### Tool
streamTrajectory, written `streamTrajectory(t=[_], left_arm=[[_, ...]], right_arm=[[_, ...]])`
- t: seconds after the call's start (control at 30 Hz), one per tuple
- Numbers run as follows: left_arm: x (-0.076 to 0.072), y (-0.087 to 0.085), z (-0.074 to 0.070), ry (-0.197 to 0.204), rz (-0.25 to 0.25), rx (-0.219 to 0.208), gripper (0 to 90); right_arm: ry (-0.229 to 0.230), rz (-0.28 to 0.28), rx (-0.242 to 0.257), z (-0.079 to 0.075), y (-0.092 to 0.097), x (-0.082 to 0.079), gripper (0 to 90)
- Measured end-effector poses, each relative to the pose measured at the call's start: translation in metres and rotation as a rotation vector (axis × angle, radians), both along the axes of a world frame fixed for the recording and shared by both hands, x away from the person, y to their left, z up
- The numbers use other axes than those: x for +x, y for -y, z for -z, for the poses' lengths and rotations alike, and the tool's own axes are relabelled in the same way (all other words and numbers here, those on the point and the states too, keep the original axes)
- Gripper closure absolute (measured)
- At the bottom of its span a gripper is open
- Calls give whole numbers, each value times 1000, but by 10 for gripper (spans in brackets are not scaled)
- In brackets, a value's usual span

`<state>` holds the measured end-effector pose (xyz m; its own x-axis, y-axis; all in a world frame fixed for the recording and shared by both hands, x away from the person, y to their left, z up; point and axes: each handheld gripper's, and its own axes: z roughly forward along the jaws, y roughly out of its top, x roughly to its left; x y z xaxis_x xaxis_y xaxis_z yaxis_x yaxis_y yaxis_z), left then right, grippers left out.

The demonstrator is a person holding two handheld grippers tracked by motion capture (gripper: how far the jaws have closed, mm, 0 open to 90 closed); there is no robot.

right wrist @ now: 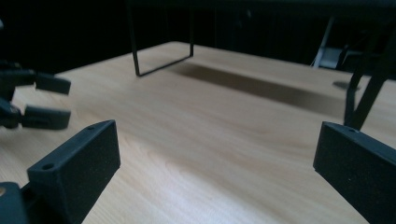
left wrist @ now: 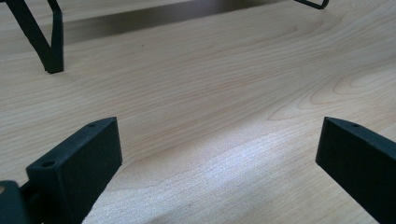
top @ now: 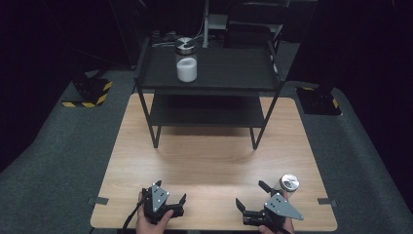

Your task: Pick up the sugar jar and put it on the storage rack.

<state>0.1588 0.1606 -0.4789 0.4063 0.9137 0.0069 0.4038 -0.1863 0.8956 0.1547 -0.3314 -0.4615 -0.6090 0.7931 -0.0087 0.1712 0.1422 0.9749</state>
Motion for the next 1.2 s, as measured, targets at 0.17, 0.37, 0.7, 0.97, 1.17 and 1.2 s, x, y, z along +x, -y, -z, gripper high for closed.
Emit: streamTrajectory(t=[0.17,0.37,0.7,0.97,1.17,1.2], left_arm=[[1,2,-1,-1,19,24,6],[4,-1,-2,-13,25,7,6],[5,-2,-3,-19,28,9,6],[5,-3,-2,-21,27,1,6],[5,-2,-2,-17,28,4,6],[5,-2,-2,-16,28,3,6]], right_arm=[[65,48,4,-7,5,-10,2],[75,129,29,-10,20,-15,1],[68,256,20,-6,45,-18,1],[15,338,3,7,52,-11,5],[-69,339,46,19,61,-1,31],[-74,341,46,20,61,0,39]])
